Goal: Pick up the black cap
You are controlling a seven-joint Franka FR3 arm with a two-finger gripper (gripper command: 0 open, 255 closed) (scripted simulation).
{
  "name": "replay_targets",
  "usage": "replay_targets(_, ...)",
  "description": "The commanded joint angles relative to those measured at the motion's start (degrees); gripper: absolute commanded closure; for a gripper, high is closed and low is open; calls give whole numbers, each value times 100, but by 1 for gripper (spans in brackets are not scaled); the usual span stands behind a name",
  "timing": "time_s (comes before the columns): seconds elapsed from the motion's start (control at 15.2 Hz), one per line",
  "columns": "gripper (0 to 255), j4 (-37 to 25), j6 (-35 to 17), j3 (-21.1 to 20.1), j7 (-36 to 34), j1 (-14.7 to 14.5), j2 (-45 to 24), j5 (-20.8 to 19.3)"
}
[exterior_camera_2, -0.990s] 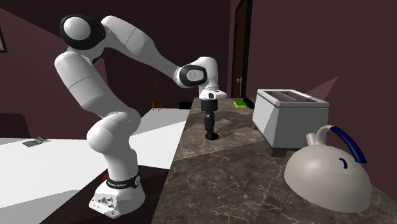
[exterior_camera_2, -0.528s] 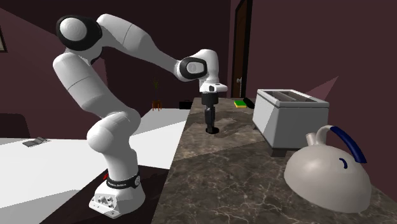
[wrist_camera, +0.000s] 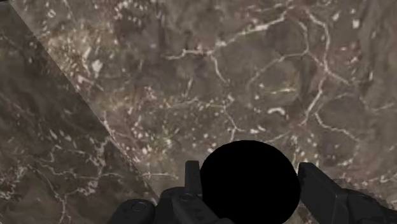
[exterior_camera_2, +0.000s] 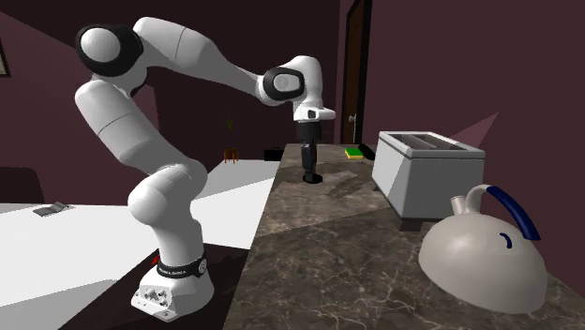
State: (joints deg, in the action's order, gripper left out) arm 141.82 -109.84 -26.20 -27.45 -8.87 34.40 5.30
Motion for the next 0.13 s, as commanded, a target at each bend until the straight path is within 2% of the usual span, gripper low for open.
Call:
replay_targets(0.0, 255, -65, 89, 15, 8, -2, 22, -2)
replay_targets(0.07, 255, -66, 89, 15, 8, -2, 22, -2)
